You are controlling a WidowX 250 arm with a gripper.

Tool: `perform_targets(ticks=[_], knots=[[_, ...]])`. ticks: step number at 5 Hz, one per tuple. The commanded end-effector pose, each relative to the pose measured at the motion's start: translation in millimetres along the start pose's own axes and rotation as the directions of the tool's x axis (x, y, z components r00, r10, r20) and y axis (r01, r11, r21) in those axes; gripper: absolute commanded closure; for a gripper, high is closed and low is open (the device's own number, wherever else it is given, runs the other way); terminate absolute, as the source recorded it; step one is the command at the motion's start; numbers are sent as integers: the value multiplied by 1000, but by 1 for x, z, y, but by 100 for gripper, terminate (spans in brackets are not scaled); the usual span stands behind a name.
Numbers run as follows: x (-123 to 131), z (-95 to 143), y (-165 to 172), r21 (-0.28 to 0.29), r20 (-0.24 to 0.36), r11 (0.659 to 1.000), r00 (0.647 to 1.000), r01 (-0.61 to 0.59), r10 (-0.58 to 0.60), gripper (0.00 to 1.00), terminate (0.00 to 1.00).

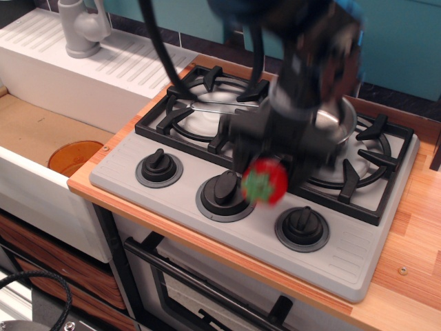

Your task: Put pot or pan on stove and put strawberry in pot or pan

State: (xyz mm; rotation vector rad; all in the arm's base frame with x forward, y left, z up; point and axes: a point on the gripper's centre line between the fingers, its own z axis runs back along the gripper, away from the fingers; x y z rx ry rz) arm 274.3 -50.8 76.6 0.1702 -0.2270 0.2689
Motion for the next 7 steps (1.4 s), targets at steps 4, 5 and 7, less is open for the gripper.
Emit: perform_targets(ticks=[4, 5, 7], knots=[[63, 61, -14, -86, -21, 996, 1000, -13, 11, 100, 0], [82, 48, -23, -109, -1, 994, 1000, -8, 8, 100, 0], [105, 31, -35, -129, 32, 992, 999, 12, -7, 100, 0]])
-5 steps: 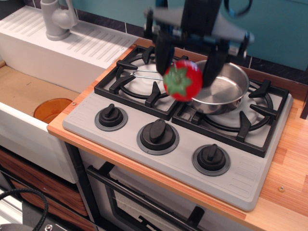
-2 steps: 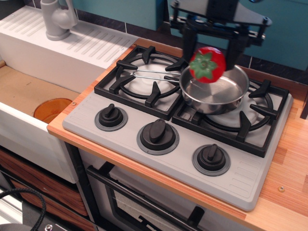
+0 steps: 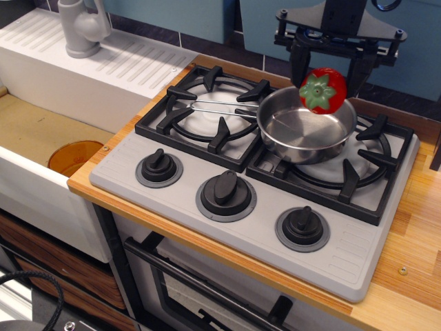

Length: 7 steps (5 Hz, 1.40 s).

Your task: Put pot or pan on stove and put strawberry in pot or pan

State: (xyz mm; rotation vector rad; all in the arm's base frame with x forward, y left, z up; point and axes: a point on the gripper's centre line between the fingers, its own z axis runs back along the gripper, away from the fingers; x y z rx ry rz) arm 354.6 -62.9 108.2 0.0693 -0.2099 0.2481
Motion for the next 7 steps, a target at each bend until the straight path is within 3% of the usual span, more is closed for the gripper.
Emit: perform_targets(ticks=[1, 2, 7], knots=[[29, 8, -5, -15, 76, 1000, 997, 22, -21, 100, 0], [31, 8, -1, -18, 70, 999, 997, 35, -34, 0, 0], [18, 44, 11, -5, -3, 999, 999, 46, -46, 0, 0]])
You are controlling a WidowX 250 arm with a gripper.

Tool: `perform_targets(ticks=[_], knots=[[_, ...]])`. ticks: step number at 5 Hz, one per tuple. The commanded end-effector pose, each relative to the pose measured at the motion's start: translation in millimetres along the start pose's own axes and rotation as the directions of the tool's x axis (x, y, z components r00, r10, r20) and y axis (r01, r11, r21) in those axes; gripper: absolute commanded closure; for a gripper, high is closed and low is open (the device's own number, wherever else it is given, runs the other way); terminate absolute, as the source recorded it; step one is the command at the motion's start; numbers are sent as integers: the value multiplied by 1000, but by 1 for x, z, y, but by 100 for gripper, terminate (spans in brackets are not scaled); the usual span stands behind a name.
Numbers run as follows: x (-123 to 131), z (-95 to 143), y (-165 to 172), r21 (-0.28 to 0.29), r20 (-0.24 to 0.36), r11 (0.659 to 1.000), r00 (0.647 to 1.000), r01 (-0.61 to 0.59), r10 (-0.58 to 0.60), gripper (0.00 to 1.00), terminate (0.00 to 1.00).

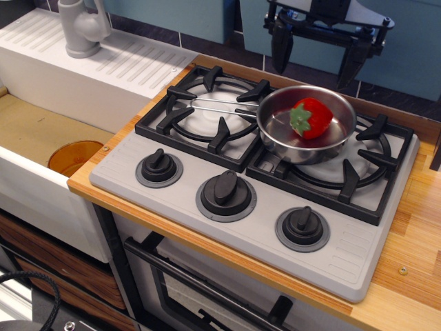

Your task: Put pot or pan on stove and put strawberry in pot or pan

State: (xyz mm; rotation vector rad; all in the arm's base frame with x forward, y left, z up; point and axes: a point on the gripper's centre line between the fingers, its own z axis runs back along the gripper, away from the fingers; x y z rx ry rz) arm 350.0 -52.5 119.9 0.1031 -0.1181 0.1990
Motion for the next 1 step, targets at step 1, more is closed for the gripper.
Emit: perform_targets(ticks=[1], knots=[[13, 34, 0, -44, 81, 999, 997, -8, 11, 0, 100]])
